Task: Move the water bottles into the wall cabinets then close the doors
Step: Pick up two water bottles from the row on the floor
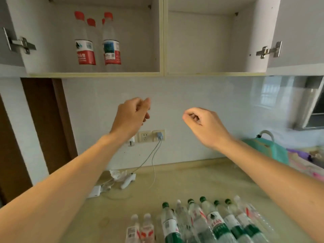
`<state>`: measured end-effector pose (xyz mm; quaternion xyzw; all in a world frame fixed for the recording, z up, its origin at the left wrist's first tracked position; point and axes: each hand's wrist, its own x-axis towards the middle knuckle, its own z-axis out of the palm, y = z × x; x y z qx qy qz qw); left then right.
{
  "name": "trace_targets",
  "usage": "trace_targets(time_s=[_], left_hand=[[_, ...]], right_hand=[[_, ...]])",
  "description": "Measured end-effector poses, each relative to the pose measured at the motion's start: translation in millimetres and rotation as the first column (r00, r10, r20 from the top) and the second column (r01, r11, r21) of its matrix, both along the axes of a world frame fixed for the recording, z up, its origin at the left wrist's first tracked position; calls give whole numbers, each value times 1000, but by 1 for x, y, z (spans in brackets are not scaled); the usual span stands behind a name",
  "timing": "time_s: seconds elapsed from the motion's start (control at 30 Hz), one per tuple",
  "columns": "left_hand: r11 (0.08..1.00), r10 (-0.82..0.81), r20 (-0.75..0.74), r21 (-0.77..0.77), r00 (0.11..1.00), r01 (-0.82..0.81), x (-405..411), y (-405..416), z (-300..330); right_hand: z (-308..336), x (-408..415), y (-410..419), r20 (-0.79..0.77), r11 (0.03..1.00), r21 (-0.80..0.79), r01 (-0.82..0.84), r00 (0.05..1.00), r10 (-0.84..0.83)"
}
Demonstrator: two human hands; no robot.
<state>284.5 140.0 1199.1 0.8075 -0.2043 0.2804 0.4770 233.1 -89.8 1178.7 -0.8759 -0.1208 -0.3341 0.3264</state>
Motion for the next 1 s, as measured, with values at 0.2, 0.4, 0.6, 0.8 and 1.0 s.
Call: trace_targets(time_s=[0.2,0.4,0.6,0.8,1.0], left_hand=[[977,-107,-144,167,984,131,-42,-41,-81],[959,-148,-337,181,930,219,-85,-64,-205],[937,-174,-517,175,838,302,-134,-90,-315],[947,-140,-654,131,744,294,-166,-125,-414],[964,17,-783,177,622,196,-198,-162,-545]], right_hand=[[-82,-72,-40,-184,993,50,105,978,-94],[-198,-124,-46,-383,952,130,276,900,-209],[-304,-177,-68,-569,910,239,339,809,-152],[-401,-196,-109,-765,870,204,450,627,-145],[-511,-204,-172,-894,908,91,410,435,-106]])
